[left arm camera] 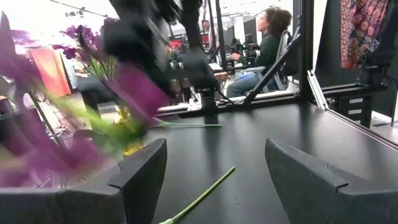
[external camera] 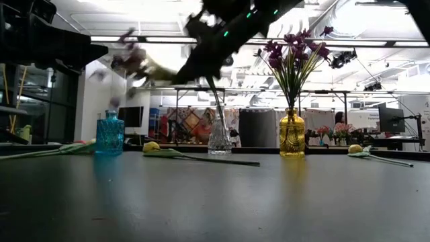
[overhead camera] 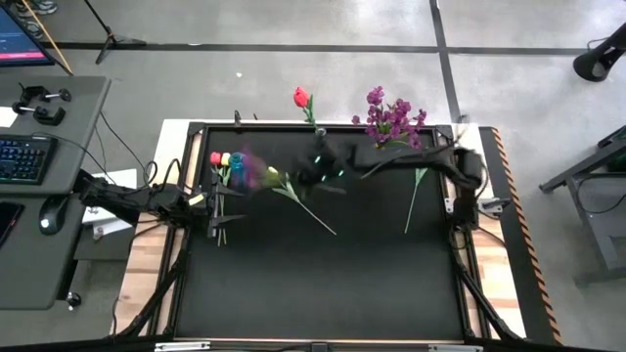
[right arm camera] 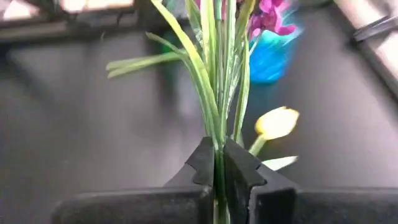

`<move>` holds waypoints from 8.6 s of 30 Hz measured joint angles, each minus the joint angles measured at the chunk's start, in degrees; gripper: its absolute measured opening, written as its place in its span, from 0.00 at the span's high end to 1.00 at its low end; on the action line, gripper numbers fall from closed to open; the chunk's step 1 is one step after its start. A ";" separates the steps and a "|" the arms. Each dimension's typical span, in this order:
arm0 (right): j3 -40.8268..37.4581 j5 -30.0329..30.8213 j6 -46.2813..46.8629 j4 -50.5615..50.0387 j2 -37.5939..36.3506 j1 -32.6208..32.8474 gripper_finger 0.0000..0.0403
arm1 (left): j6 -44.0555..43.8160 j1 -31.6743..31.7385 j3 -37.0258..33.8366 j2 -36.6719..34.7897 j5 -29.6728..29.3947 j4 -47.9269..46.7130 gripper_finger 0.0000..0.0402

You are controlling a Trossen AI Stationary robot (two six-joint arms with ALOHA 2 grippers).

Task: Sort flowers into vase by color
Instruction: Put the purple flower into the yellow vase

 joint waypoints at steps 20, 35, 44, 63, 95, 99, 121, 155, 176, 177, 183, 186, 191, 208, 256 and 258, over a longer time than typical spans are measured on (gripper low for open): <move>-0.02 -10.08 -1.78 -8.53 -19.57 -7.42 1.00 | -0.02 -0.02 0.00 0.07 -0.02 0.03 0.35; -16.67 -9.72 4.60 -5.71 -31.10 -4.97 1.00 | -0.02 0.00 0.00 0.07 -0.02 0.03 0.35; -53.08 -4.85 20.14 52.68 -45.74 0.12 1.00 | -0.02 0.00 0.00 0.07 -0.02 0.03 0.35; -53.76 -1.36 -6.47 63.22 -41.51 -10.40 1.00 | -0.02 0.00 0.00 0.09 -0.02 0.01 0.35; -53.52 6.42 11.48 73.87 -41.46 13.24 1.00 | -23.77 -0.02 0.03 0.04 -4.49 41.70 0.35; -49.92 7.71 9.14 71.54 -40.81 13.28 1.00 | -27.93 0.00 0.52 0.19 -8.52 41.73 0.35; -20.04 -6.99 9.13 65.97 -16.04 7.88 1.00 | -32.02 -0.04 29.21 37.16 0.46 26.31 0.35; -16.56 -2.81 9.19 61.49 -15.95 8.87 1.00 | -23.01 5.78 41.48 63.43 2.89 34.32 0.35; -16.59 -3.31 9.87 60.75 -16.00 8.87 0.99 | -21.35 8.01 47.60 69.27 6.89 31.61 0.86; -16.59 -3.32 10.56 60.50 -16.00 8.84 0.98 | -21.35 8.14 47.60 68.75 7.09 30.32 0.93; -16.61 -1.00 18.04 55.79 -17.93 7.62 0.90 | -20.63 9.49 47.60 65.81 7.37 23.21 0.99; -16.63 0.34 18.79 51.29 -20.92 7.07 0.78 | -20.52 10.15 47.60 63.75 6.69 18.31 0.99; -16.63 -0.91 18.73 39.90 -27.06 6.08 0.55 | -19.47 11.15 47.60 59.49 6.10 10.11 1.00; -16.63 3.27 17.50 36.64 -20.53 9.15 0.34 | -17.57 12.18 47.55 63.07 8.36 6.04 1.00; -16.63 7.81 15.18 39.66 -18.47 9.11 0.72 | -15.39 11.26 47.54 67.25 9.55 10.39 1.00; -16.63 7.77 15.14 39.80 -18.49 9.11 0.84 | -15.40 11.26 47.54 67.25 9.51 10.47 1.00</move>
